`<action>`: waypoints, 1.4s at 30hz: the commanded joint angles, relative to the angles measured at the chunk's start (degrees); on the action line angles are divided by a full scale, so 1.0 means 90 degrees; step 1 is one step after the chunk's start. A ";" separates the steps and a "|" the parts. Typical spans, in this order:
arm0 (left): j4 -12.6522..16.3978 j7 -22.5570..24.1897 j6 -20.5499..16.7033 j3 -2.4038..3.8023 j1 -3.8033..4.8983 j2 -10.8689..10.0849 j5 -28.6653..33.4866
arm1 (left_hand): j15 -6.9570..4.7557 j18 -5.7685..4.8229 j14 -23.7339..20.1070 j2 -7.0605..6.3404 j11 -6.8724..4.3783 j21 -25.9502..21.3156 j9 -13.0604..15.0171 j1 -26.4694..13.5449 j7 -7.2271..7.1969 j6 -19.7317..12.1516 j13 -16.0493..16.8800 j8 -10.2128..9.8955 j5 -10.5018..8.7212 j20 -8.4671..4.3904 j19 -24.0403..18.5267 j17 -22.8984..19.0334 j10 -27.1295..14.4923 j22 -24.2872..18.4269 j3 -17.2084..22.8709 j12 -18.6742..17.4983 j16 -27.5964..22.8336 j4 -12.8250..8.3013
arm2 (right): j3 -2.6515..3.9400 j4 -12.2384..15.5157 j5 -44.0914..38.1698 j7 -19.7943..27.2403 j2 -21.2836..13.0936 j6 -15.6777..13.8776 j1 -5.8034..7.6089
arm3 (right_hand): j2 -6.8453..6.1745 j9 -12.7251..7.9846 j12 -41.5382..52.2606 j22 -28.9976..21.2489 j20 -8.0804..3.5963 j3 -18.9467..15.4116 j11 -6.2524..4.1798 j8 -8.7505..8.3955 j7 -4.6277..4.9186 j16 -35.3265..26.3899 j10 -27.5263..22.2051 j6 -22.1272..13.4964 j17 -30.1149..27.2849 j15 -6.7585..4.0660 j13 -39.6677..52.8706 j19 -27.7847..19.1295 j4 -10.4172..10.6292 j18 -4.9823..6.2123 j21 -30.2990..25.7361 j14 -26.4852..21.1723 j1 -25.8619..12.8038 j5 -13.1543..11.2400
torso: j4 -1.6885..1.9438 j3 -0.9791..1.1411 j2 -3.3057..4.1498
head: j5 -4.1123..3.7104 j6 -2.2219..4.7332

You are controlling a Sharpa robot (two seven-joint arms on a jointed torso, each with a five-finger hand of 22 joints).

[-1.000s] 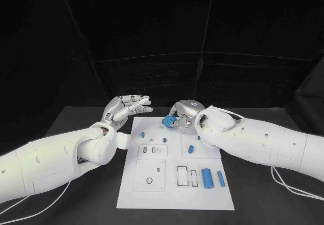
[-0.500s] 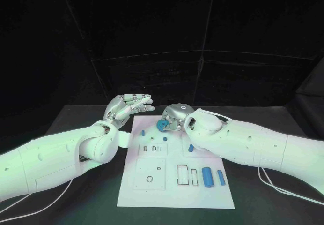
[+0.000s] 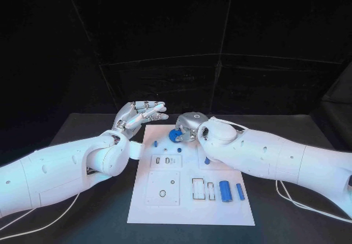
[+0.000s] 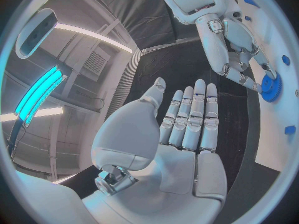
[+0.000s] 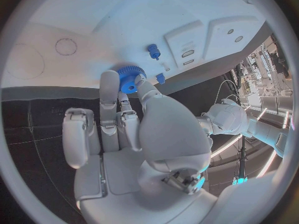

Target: Assemble the parts on the task board

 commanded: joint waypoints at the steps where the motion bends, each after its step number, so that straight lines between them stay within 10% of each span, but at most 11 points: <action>1: 0.0008 0.0021 0.0070 0.0007 0.0012 0.0007 -0.0023 | 0.0012 0.0046 0.0039 0.0059 0.0004 -0.0024 -0.0004 0.0001 -0.0005 0.0047 -0.0005 -0.0028 0.0018 0.0016 0.0049 -0.0011 0.0031 -0.0010 -0.0002 -0.0023 -0.0022 -0.0033 | 0.0000 -0.0022 -0.0065 -0.0081 0.0031 0.0082 0.0008 | -0.0099 -0.0042 -0.0074 0.1100 0.0059 -0.0068 0.0060 -0.0120 0.0043 -0.0013 0.0067 -0.0199 -0.0005 0.0080 0.0821 0.0306 0.0053 -0.0063 0.0014 -0.0003 -0.0109 0.0010 | 0.0004 0.0002 0.0000 | 0.0003 0.0002; 18: 0.0010 0.0002 0.0080 0.0007 0.0013 -0.0009 -0.0023 | 0.0014 0.0045 0.0038 0.0056 0.0008 -0.0028 -0.0005 -0.0002 0.0000 0.0044 -0.0007 -0.0036 0.0018 0.0017 0.0050 -0.0013 0.0028 -0.0014 -0.0005 -0.0032 -0.0030 -0.0038 | 0.0000 0.0136 0.0045 -0.0075 -0.0133 -0.0069 0.0007 | -0.0305 -0.0021 -0.0228 0.1068 0.0161 -0.0522 0.0165 -0.0151 0.0149 0.0019 -0.0067 -0.0665 0.0000 0.0171 0.0689 0.0280 0.0690 -0.0054 -0.0004 -0.0015 -0.0644 0.0083 | 0.0000 0.0010 -0.0005 | 0.0013 0.0018; 25: 0.0023 0.0004 0.0082 0.0006 0.0012 -0.0062 -0.0023 | 0.0015 0.0045 0.0037 0.0056 0.0010 -0.0030 -0.0006 -0.0003 0.0002 0.0043 -0.0007 -0.0039 0.0018 0.0017 0.0050 -0.0014 0.0026 -0.0016 -0.0005 -0.0036 -0.0033 -0.0039 | 0.0002 0.0928 0.0767 0.0410 -0.1086 -0.0638 0.0014 | -0.0230 0.0010 -0.0168 0.1090 0.0147 -0.0523 0.0131 -0.0081 0.0108 0.0027 -0.0013 -0.0473 0.0000 0.0149 0.0748 0.0295 0.0723 -0.0058 0.0004 -0.0020 -0.0451 0.0303 | -0.0038 0.0003 -0.0021 | 0.0003 0.0068; 29: 0.0023 0.0001 0.0083 0.0006 0.0012 -0.0091 -0.0023 | 0.0016 0.0045 0.0037 0.0057 0.0011 -0.0032 -0.0006 -0.0003 0.0003 0.0042 -0.0008 -0.0042 0.0018 0.0017 0.0051 -0.0014 0.0026 -0.0018 -0.0005 -0.0040 -0.0037 -0.0041 | -0.0001 0.1345 0.1820 0.1600 -0.1916 -0.0521 0.0043 | -0.0310 0.0001 -0.0177 0.1095 0.0128 -0.0518 0.0115 -0.0096 0.0090 0.0030 -0.0021 -0.0439 -0.0001 0.0131 0.0747 0.0296 0.0515 -0.0059 0.0004 -0.0027 -0.0104 0.0606 | -0.0091 0.0006 -0.0032 | -0.0004 0.0101; 42: -0.0048 -0.0009 0.0086 0.0001 0.0006 -0.0070 -0.0022 | 0.0016 0.0045 0.0039 0.0059 0.0011 -0.0033 -0.0006 -0.0003 0.0002 0.0043 -0.0008 -0.0044 0.0018 0.0017 0.0052 -0.0015 0.0027 -0.0019 -0.0004 -0.0042 -0.0039 -0.0044 | -0.0007 0.1399 0.3360 0.2412 -0.3155 -0.0146 0.0065 | -0.0527 -0.0008 -0.1051 0.1594 0.0114 -0.0687 0.0110 -0.0118 0.0090 0.0033 -0.0726 -0.0520 -0.0004 0.0124 -0.0024 0.0629 0.0276 -0.0175 0.0207 -0.0036 0.0186 0.0903 | -0.0173 0.0053 -0.0046 | -0.0062 0.0140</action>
